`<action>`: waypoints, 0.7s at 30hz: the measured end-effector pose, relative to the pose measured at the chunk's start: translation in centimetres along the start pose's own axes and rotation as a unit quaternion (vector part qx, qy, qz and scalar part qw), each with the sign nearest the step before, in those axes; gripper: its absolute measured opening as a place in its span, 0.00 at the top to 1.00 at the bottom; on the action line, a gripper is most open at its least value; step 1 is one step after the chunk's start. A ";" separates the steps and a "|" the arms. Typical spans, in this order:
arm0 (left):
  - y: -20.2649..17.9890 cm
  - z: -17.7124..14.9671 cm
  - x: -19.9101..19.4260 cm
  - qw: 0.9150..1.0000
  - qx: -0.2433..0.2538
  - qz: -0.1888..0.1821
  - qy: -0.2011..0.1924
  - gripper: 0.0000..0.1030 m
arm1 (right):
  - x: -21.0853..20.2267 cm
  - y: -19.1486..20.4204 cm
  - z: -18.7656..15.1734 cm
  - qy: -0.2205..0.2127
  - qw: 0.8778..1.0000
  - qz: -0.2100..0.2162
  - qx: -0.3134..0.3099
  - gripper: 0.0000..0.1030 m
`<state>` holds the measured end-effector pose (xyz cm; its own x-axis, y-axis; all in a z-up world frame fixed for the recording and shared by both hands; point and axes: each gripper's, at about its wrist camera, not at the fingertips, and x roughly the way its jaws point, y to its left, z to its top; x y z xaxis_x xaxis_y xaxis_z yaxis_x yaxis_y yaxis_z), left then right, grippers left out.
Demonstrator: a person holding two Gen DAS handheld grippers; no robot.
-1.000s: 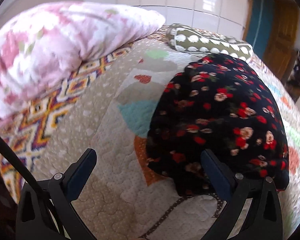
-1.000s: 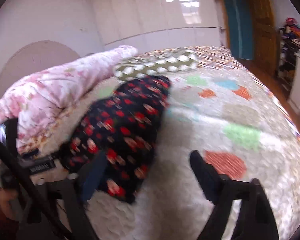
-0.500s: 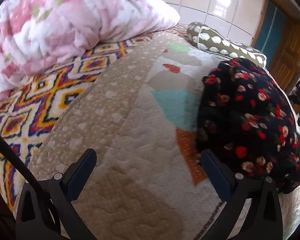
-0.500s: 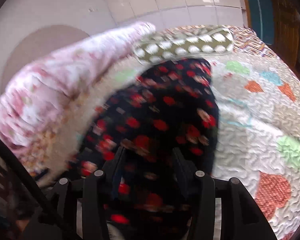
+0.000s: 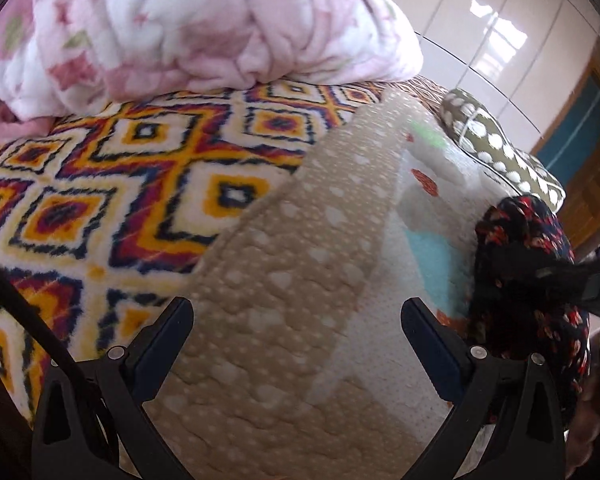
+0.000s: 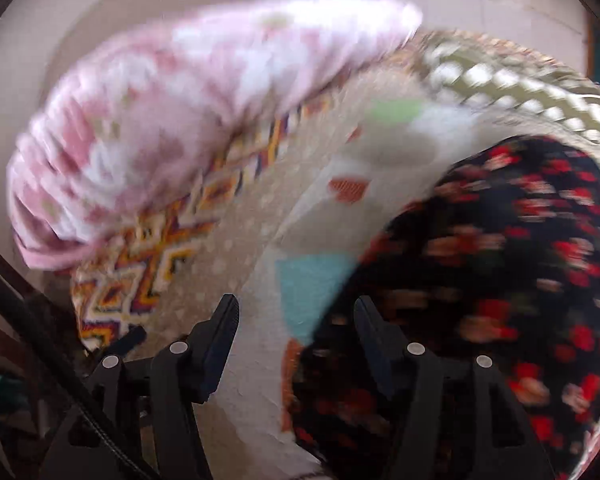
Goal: Fold large clothes
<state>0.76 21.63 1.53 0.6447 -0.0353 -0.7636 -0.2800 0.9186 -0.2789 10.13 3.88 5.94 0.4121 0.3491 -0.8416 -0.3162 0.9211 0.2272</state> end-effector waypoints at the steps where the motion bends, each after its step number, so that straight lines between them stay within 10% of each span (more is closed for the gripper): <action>1: 0.2 0.1 0.1 1.000 -0.003 0.003 0.001 0.00 | 1.5 0.5 0.3 0.027 1.000 -0.010 -0.002 0.37; 8: 0.8 0.5 0.1 1.000 -0.009 0.004 0.004 0.00 | 4.8 0.1 0.1 0.159 0.961 -0.225 -0.041 0.41; 13: 1.3 0.7 0.1 1.000 -0.019 0.008 0.001 0.00 | 4.4 -1.3 0.2 0.200 0.937 -0.282 -0.053 0.41; 21: 1.2 0.6 0.0 1.000 -0.012 0.021 -0.004 0.00 | 4.7 -0.4 -0.1 0.186 0.932 -0.293 -0.105 0.38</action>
<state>0.88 23.01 1.54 0.6370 0.0069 -0.7708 -0.3243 0.9095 -0.2599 12.11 5.12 1.89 0.2536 -0.3241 -0.9114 -0.3063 0.8668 -0.3935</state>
